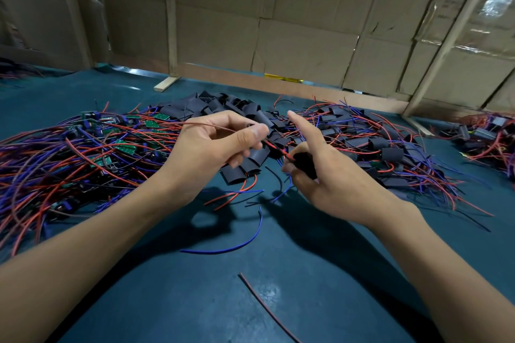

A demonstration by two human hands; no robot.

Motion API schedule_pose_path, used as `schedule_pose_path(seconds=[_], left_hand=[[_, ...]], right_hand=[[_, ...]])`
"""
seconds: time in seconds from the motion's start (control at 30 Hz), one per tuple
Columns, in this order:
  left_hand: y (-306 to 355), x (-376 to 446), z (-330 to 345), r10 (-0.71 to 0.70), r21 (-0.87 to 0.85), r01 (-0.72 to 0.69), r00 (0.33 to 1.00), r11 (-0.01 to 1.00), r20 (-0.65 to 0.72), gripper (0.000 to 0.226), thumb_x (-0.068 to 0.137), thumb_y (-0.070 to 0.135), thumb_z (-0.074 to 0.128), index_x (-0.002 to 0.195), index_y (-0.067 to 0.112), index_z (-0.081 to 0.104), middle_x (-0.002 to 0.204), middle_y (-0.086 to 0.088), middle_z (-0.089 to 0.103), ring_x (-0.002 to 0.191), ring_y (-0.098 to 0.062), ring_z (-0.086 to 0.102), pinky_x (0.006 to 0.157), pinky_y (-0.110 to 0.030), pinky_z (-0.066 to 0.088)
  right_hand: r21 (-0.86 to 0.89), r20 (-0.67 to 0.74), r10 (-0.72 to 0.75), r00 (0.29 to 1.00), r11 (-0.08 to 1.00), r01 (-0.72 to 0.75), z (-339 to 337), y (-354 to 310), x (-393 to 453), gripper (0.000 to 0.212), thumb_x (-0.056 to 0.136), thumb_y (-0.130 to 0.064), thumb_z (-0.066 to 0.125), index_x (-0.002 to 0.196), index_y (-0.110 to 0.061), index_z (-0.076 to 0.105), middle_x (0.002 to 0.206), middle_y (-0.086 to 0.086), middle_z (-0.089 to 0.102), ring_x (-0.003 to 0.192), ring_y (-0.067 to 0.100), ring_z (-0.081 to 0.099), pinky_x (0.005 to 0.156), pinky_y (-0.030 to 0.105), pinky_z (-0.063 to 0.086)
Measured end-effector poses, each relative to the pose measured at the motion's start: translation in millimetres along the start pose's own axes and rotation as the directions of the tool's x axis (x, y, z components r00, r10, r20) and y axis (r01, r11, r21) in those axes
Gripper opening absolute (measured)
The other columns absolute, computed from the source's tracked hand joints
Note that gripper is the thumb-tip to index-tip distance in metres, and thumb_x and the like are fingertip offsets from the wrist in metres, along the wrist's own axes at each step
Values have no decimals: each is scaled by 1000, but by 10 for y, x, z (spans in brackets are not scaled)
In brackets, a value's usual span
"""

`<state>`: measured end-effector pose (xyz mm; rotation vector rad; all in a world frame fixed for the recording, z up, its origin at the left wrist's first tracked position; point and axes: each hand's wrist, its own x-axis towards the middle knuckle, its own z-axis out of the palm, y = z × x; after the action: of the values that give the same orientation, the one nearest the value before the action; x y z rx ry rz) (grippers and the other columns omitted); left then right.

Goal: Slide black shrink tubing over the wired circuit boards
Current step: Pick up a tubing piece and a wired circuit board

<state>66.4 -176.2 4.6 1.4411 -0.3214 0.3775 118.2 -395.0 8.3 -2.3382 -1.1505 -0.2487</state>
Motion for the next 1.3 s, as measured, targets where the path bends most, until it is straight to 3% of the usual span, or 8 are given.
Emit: schedule_pose_path(seconds=[0.1, 0.27, 0.47, 0.6, 0.77, 0.93, 1.07, 1.3], left_hand=[[-22, -21, 25, 28, 138, -32, 999, 990, 28, 14, 84, 31, 80, 85, 18, 77, 74, -5, 70, 56, -10, 50, 53, -19, 40], [-26, -85, 159, 44, 203, -57, 997, 977, 66, 22, 82, 26, 72, 98, 11, 77, 72, 11, 70, 58, 5, 54, 57, -10, 42], [-15, -99, 197, -59, 181, 39, 992, 983, 108, 36, 83, 26, 69, 118, 16, 72, 70, 4, 61, 55, -16, 41, 55, -27, 38], [-35, -104, 204, -46, 113, 36, 995, 993, 87, 30, 79, 13, 75, 102, -4, 65, 70, -4, 68, 48, -8, 47, 50, -21, 40], [-64, -151, 219, -15, 191, 2, 998, 982, 67, 25, 78, 17, 78, 84, 0, 60, 55, 3, 59, 47, -12, 42, 49, -22, 37], [-62, -107, 193, -113, 75, 111, 993, 991, 17, 36, 76, 18, 80, 90, -9, 61, 56, -2, 57, 47, -16, 42, 50, -24, 37], [-69, -98, 177, -193, -12, 193, 981, 981, 32, 49, 61, 27, 85, 92, -5, 64, 67, -13, 59, 64, -25, 46, 55, -29, 38], [-91, -83, 183, -225, -151, 236, 970, 960, 88, 24, 65, 17, 81, 86, 6, 75, 76, -10, 68, 66, -16, 61, 56, -25, 49]], right_hand=[[-9, 41, 1, 999, 1000, 0, -17, -63, -3, 90, 97, -18, 59, 156, -43, -5, 85, -26, 54, 71, 13, 56, 74, 40, 49], [24, 36, -13, 999, 1000, 12, -7, -186, -3, 86, 92, -21, 59, 153, -42, 3, 78, -11, 53, 63, 18, 56, 66, 49, 50], [100, 13, 18, 1000, 995, -19, 79, -194, 5, 98, 88, -11, 63, 155, -40, -3, 83, -4, 64, 68, 12, 61, 68, 34, 50], [100, -5, 48, 999, 994, -47, 125, -171, 16, 103, 84, -8, 62, 156, -38, -5, 82, -3, 64, 68, 10, 60, 66, 31, 48], [68, -35, 12, 999, 998, -9, 165, -196, 19, 98, 88, -11, 62, 156, -36, -4, 75, 1, 58, 63, 10, 56, 65, 32, 48], [73, -91, -31, 995, 997, 38, 148, -204, 13, 90, 88, -11, 64, 153, -31, 5, 83, -11, 47, 67, 9, 55, 65, 42, 48], [50, -89, -56, 994, 997, 61, 144, -213, -7, 87, 87, -11, 63, 150, -32, 8, 80, -12, 46, 65, 8, 53, 63, 38, 46], [113, -99, -65, 993, 991, 77, 97, -199, -24, 83, 86, -4, 62, 152, -17, 14, 79, -7, 50, 67, 18, 55, 65, 38, 45]])
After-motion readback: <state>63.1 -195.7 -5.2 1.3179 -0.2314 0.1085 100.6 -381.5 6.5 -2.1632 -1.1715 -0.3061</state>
